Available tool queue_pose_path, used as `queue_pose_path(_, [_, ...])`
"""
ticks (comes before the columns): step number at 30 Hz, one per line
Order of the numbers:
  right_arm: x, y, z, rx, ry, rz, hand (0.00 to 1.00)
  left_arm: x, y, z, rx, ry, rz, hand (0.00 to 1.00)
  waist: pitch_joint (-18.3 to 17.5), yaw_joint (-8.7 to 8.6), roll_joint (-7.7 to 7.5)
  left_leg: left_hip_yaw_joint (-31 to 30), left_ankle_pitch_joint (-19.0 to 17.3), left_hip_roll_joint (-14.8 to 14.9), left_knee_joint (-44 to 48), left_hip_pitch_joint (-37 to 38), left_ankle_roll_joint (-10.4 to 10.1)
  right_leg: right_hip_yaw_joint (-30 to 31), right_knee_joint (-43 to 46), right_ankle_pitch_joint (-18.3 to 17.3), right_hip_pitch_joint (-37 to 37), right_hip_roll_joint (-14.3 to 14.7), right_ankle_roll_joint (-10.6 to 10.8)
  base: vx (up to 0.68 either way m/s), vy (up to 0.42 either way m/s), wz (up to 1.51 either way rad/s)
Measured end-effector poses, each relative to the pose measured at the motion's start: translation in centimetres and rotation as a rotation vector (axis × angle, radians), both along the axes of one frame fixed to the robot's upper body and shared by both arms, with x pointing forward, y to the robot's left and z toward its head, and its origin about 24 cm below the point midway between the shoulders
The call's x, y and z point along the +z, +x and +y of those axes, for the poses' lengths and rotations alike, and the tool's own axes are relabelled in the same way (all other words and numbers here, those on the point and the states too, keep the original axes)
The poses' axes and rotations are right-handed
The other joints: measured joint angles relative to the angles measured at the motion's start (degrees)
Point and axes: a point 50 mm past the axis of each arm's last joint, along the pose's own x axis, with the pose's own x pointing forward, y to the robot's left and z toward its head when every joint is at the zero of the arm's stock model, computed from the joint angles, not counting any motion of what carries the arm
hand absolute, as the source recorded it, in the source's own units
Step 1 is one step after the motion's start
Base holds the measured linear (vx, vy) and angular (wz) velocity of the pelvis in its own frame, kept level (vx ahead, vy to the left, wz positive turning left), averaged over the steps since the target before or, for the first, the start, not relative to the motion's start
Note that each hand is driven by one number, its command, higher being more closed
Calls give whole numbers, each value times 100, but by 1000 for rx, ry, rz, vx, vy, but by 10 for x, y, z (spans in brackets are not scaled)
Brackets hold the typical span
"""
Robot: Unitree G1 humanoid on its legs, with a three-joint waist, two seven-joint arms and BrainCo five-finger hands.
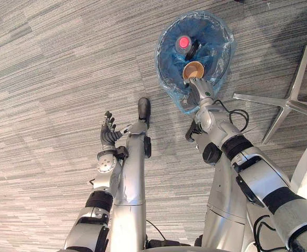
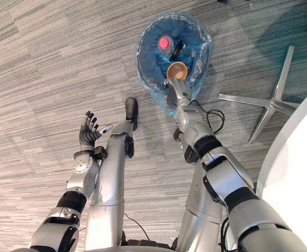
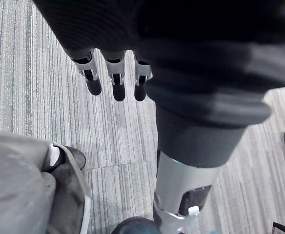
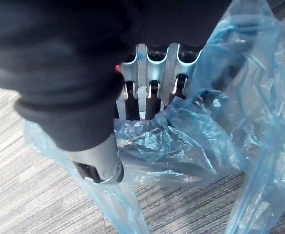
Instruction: Gather rubbish on tea table into small bin, then transfer packed bag to large trash can.
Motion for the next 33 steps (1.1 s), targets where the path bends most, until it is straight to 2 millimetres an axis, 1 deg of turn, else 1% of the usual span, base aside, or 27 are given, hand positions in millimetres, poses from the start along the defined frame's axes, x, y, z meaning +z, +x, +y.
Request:
queue_pose_path(7, [-6,-2,4,15,45,20,100,1,0,0,-2,0,0,0,0,1,0,-14,-12,5,35,-10,21,-10,24,-17,-1,5,27,0,0,0])
queue_pose_path(10, [0,-5,7,31,105,-5,100,2,1,-1,-4,-1,2,0,0,3,0,-19,-12,8,69,-16,21,-9,51,-16,-2,2,25,0,0,0])
queue_pose_path(13, [6,-4,2,17,149,-22,100,2,1,0,-3,-2,6,0,0,2,0,-23,-12,11,99,-15,20,-4,81,-15,-1,-2,24,0,0,0])
queue_pose_path(16, [9,-7,3,30,170,-39,100,1,1,0,-1,-3,8,0,0,-1,0,-24,-7,13,113,-10,14,-3,94,-14,1,2,22,0,0,0])
queue_pose_path(22, [9,-13,2,47,282,-47,100,-2,0,0,-2,-3,32,0,0,-4,0,-24,6,32,119,122,-8,-1,95,5,125,19,-10,1,-2,-1])
queue_pose_path(26, [4,-21,4,73,385,-43,100,-8,-1,-1,-8,5,70,0,0,-10,0,-25,-1,127,160,393,-3,-11,20,14,446,101,-22,-2,0,-11])
queue_pose_path(28, [0,-25,4,85,409,-40,100,-10,-2,-2,-13,9,79,0,0,-13,0,-22,-12,132,130,541,14,-11,-9,16,587,107,-24,-5,5,-4])
queue_pose_path(32, [-20,-37,9,115,511,12,100,-21,-9,-7,-31,9,122,0,-3,-69,-7,-14,-6,146,-88,1124,9,-52,-212,22,1176,137,-26,2,2,1])
queue_pose_path(33, [-25,-43,11,122,564,22,100,-28,-14,-9,-41,6,142,0,-5,-126,-11,-2,6,146,-212,1364,-8,-69,-310,27,1406,143,-26,0,0,0])
